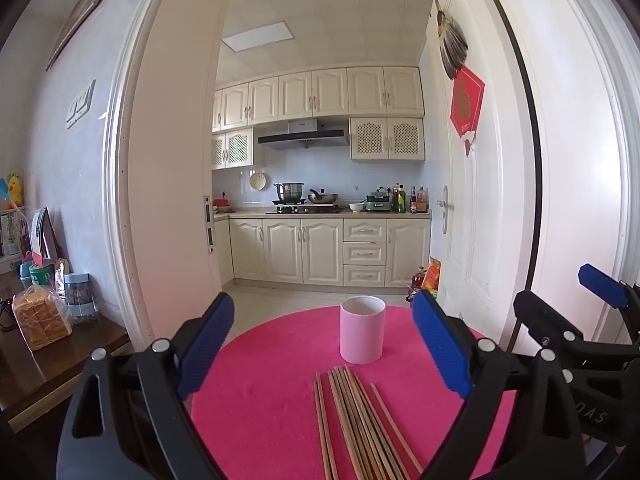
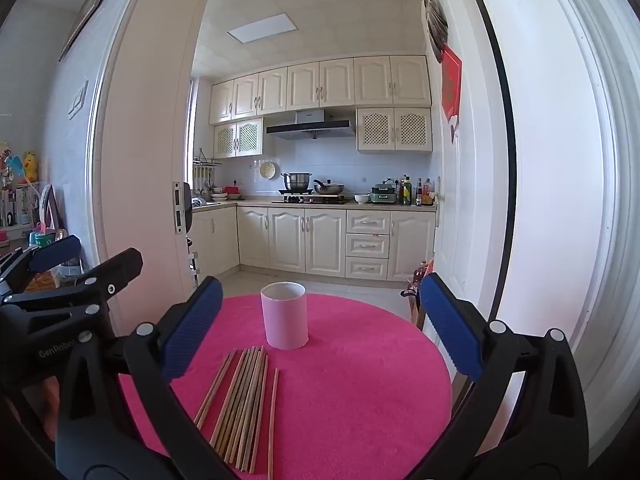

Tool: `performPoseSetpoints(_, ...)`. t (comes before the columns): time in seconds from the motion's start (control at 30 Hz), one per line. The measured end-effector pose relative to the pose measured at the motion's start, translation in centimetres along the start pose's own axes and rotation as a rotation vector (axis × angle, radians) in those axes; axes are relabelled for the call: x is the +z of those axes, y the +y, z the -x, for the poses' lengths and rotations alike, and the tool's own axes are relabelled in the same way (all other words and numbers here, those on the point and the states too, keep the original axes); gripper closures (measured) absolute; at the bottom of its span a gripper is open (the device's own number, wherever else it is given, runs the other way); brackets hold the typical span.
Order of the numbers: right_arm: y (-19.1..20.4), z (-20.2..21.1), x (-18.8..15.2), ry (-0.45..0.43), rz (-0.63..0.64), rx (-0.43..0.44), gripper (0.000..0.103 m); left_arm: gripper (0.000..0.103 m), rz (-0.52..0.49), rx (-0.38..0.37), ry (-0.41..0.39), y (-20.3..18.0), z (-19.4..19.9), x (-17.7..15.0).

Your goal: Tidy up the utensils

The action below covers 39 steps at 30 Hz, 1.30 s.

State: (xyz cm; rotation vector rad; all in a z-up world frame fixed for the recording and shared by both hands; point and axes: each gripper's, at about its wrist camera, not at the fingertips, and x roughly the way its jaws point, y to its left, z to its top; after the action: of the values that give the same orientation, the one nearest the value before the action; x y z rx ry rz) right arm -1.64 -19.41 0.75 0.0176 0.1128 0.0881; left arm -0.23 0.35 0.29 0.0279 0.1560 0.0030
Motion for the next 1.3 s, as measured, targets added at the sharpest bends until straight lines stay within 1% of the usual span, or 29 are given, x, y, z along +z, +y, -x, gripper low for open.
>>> performPoseSetpoints(0.73, 0.24, -0.02, 0.24, 0.0, -0.003, -0.002, 0.006, 0.014, -0.004, 0.001, -0.006, -0.54, 0.29, 0.02)
performPoseSetpoints(0.83, -0.29, 0.12, -0.13, -0.001, -0.004, -0.003, 0.006, 0.014, -0.003, 0.0, -0.005, -0.5, 0.29, 0.01)
performPoseSetpoints(1.3, -0.41, 0.09, -0.26, 0.004, -0.011, -0.004, 0.006, 0.014, -0.005, -0.001, -0.003, -0.69, 0.17, 0.05)
